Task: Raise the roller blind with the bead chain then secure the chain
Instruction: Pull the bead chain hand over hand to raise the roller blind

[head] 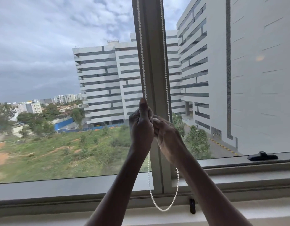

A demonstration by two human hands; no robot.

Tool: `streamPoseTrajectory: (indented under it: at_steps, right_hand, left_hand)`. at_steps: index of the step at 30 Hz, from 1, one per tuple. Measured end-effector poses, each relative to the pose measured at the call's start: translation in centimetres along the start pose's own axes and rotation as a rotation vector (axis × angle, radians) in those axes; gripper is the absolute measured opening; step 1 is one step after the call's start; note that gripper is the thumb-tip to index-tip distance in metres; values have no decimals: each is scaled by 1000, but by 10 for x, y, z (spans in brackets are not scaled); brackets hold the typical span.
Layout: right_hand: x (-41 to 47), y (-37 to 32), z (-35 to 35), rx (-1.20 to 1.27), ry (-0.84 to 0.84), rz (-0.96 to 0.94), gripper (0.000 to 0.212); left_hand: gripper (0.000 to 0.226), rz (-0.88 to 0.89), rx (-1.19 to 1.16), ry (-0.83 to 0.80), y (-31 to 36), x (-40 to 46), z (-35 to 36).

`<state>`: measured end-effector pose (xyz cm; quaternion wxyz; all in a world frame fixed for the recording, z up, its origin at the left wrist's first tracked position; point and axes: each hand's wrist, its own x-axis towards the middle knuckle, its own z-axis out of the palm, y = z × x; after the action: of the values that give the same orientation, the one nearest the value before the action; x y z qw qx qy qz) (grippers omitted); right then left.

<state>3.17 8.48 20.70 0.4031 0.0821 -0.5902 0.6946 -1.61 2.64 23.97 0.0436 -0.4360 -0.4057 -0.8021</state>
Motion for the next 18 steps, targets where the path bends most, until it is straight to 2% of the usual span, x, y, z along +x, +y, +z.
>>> streamPoseTrajectory:
  at_steps: [4, 9, 13, 18]
  right_hand:
    - [23, -44, 15, -41, 44, -76, 40]
    - [37, -73, 33, -115, -12, -81, 42]
    - [33, -59, 35, -28, 64, -24, 41]
    - [28, -53, 38, 182, 65, -37, 40]
  left_hand:
    - [51, 127, 155, 27, -15, -23, 5]
    - [56, 69, 208, 53, -38, -59, 11]
    - [51, 47, 206, 50, -48, -64, 3]
    - [52, 18, 188, 34, -48, -65, -3]
